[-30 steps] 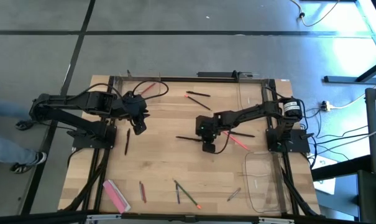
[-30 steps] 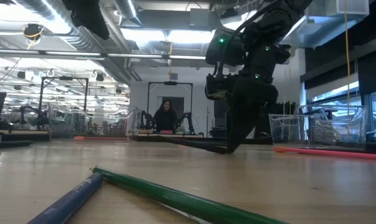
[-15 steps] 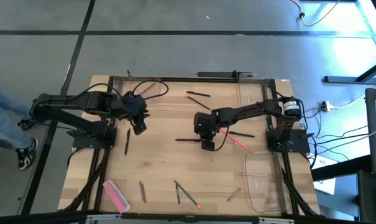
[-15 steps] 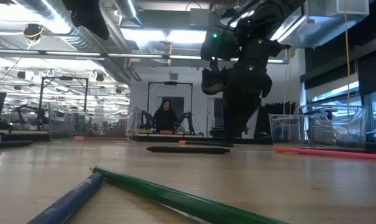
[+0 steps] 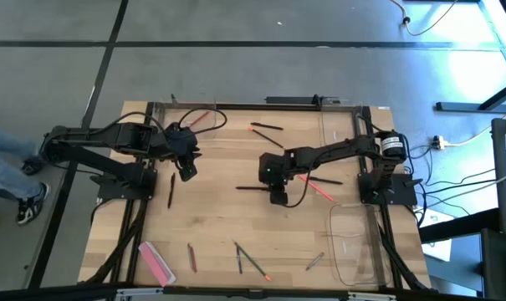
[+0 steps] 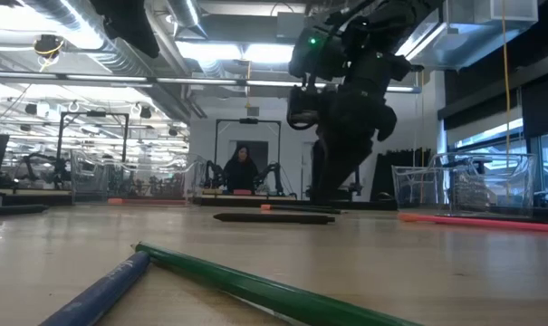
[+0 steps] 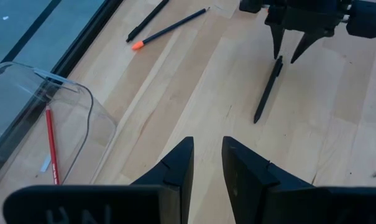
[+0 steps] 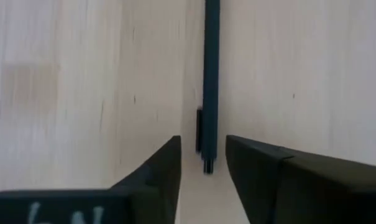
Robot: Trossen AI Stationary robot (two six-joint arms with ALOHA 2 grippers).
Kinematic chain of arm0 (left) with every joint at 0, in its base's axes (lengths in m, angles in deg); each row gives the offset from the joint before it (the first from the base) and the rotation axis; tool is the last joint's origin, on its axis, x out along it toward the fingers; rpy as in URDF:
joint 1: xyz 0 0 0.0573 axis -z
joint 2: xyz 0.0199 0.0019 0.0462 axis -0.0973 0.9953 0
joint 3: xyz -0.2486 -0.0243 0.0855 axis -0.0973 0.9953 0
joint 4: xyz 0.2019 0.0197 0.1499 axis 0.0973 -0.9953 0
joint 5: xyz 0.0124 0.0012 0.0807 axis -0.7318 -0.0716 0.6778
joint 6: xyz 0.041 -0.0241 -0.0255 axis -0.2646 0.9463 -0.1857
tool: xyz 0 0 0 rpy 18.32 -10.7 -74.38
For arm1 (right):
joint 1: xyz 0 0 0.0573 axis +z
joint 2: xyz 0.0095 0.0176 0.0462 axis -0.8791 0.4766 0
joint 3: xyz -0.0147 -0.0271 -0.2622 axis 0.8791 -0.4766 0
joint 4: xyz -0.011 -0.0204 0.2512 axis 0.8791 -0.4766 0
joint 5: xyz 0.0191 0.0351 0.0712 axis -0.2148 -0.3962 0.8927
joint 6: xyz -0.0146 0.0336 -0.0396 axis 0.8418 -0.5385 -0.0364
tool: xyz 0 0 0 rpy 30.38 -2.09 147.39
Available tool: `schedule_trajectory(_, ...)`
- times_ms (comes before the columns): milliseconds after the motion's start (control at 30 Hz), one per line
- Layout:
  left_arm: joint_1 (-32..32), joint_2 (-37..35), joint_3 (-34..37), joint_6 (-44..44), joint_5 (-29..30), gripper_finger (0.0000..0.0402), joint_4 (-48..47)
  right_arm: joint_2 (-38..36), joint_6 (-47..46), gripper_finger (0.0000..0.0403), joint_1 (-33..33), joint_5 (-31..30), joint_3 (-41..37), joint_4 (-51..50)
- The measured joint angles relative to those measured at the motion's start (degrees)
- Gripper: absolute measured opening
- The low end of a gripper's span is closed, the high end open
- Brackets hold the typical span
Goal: Sort crayons/erasers/pens/pencils in bins
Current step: Put the black pen into the top right transparent bin
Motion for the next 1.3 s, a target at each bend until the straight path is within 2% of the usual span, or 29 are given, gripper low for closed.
schedule_trajectory(200,0.0,0.0,0.0,0.0,0.0,0.0076,0.0,0.0,1.3,0.0154,-0.1,-0.3,-0.4,1.9)
schedule_trajectory(600,0.0,0.0,0.0,0.0,0.0,0.0076,0.0,5.0,2.6,0.0155,0.0,-0.3,-0.1,3.9)
schedule_trajectory(700,0.0,0.0,0.0,0.0,0.0,0.0076,0.0,5.8,3.6,0.0154,0.1,-2.6,-0.1,4.2)
schedule_trajectory(833,0.0,0.0,0.0,0.0,0.0,0.0076,0.0,6.0,4.2,0.0127,0.0,-3.5,-0.1,4.1)
schedule_trajectory(1100,0.0,0.0,0.0,0.0,0.0,0.0076,0.0,6.1,3.9,0.0026,-0.2,-1.7,-0.1,4.4)
schedule_trajectory(1300,0.0,0.0,0.0,0.0,0.0,0.0076,0.0,6.2,2.3,0.0020,-0.1,-0.3,-0.1,4.4)
